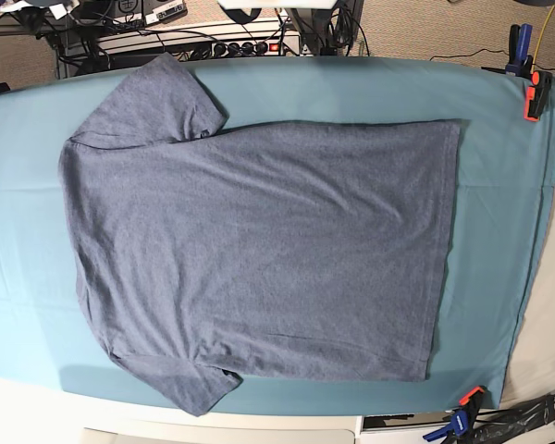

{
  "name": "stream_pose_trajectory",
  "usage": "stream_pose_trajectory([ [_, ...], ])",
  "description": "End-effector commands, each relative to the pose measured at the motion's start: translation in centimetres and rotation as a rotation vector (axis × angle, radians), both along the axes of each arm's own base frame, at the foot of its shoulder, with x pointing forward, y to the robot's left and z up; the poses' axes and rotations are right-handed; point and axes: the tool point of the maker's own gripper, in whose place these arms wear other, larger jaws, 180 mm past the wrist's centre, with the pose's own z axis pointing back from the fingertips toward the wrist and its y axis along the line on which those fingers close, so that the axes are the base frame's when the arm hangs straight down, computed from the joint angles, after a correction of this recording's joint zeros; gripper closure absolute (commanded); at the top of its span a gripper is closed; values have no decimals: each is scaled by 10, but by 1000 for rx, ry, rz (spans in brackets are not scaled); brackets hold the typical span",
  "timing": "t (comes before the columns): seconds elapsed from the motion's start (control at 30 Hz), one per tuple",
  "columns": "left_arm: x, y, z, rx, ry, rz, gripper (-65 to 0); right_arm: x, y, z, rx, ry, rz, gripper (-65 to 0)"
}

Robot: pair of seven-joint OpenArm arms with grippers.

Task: Fold the T-shirt properly
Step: 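Move both grippers from rest toward the shirt's shoulder corners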

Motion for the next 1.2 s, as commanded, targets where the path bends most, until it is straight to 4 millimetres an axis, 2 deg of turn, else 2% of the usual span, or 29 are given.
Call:
stream_pose_trajectory([
  [0.0, 12, -3, 14, -4, -41, -17, -10, 9, 2, 16, -31, -49, 41, -22],
  [0.1, 56, -7, 47, -4, -176, -33, -10, 24, 12, 40, -75, -154, 97, -22],
  [0.2, 100, -8, 82, 9, -323, -55, -10, 31, 19, 47, -105, -171, 144, -22],
  [0.27, 120, -8, 100, 21, -392, -70, -10, 34, 22, 49, -138, -163, 170, -22],
  [0.4, 143, -8, 126, 41, -480, -97, -10, 40, 24, 52, -210, -150, 216, -22],
  [0.53, 157, -14, 145, 43, -541, -121, -10, 51, 25, 55, -244, -173, 236, -22],
  [0.73, 165, -15, 150, 59, -572, -148, -10, 66, 35, 64, -305, -204, 290, -22],
  [0.93, 188, -24, 158, 40, -634, -202, -10, 91, 62, 91, -319, -307, 339, -22],
  [1.17, 193, -45, 153, -35, -600, -311, -10, 117, 104, 128, -311, -445, 435, -22],
])
